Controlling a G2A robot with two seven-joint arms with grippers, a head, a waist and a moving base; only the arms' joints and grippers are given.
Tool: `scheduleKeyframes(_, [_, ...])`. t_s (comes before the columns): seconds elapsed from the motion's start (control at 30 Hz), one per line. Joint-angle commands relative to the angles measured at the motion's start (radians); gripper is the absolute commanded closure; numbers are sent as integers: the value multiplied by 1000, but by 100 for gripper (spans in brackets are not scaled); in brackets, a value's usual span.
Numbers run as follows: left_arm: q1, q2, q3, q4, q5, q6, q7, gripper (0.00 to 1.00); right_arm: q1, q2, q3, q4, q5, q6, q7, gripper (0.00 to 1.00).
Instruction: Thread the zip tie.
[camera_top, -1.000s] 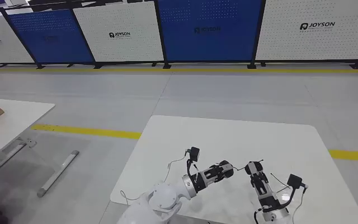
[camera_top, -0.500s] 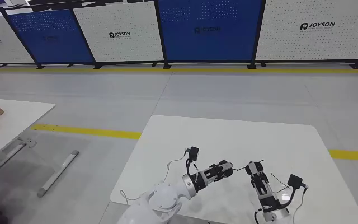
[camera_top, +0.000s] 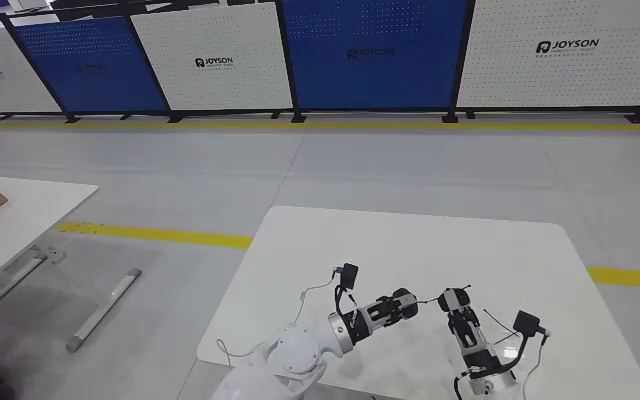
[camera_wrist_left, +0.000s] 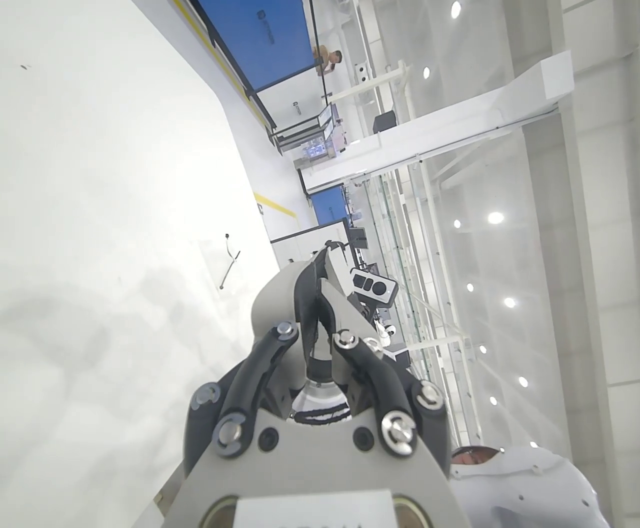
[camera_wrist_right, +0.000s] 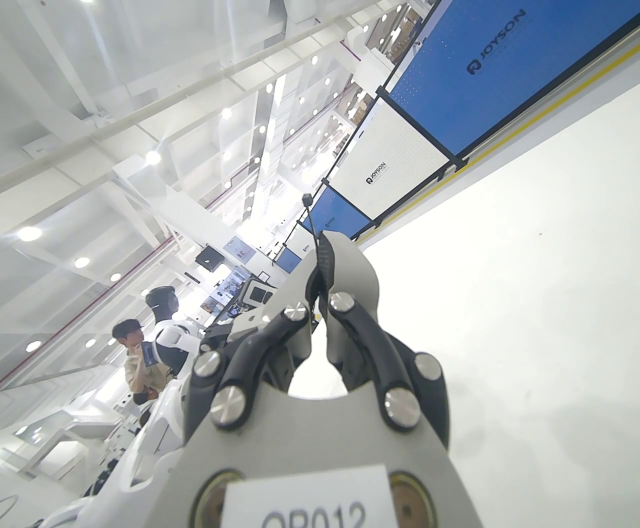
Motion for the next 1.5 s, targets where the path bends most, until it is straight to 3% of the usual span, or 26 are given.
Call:
scheduleKeyframes(0.0, [0, 0, 0, 0, -1, 0, 1, 100, 0, 0, 0, 0, 0, 0, 0, 100])
scheduleKeyframes(1.13, [1, 2, 3, 0, 2, 0, 0, 100, 2, -4, -6, -1, -12, 0, 31, 100])
scheduleKeyframes(1.17, [1, 2, 2, 0, 1, 0, 1, 75, 2, -4, -6, -1, -12, 0, 31, 100])
scheduleKeyframes(1.2, [1, 2, 2, -1, 2, 0, 0, 62, 2, -4, -5, 0, -13, 0, 30, 100])
scheduleKeyframes(1.27, [1, 2, 2, -2, 4, 0, 0, 53, 2, -4, -5, 0, -14, 0, 29, 100])
scheduleKeyframes(1.47, [4, 3, 2, -11, 28, 5, 18, 51, 1, -6, -4, 2, -21, 8, 17, 100])
